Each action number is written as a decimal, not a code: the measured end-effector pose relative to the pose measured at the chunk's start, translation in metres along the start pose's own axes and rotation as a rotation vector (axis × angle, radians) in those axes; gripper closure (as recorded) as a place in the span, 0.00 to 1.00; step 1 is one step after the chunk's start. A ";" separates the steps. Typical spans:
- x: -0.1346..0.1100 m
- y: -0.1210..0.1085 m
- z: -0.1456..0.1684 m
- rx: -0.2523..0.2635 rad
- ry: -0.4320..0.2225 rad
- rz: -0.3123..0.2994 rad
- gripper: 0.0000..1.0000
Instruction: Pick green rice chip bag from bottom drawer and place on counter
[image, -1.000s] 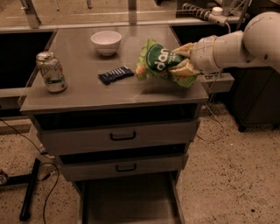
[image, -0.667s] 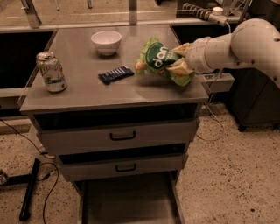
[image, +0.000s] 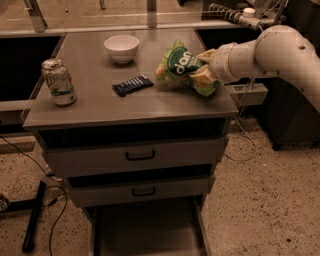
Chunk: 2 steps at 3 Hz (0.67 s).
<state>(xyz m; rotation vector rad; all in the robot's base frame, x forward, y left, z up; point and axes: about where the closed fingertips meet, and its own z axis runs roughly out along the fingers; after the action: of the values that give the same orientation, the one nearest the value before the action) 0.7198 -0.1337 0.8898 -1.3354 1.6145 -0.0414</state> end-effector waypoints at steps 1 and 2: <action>0.000 0.000 0.000 0.000 0.000 0.000 0.58; 0.000 0.000 0.000 0.000 0.000 0.000 0.36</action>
Offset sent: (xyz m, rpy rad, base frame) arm -0.0001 0.0001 0.0000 -0.0002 -0.0001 0.0004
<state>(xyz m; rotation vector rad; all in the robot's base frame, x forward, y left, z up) 0.7197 -0.1336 0.8898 -1.3359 1.6142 -0.0413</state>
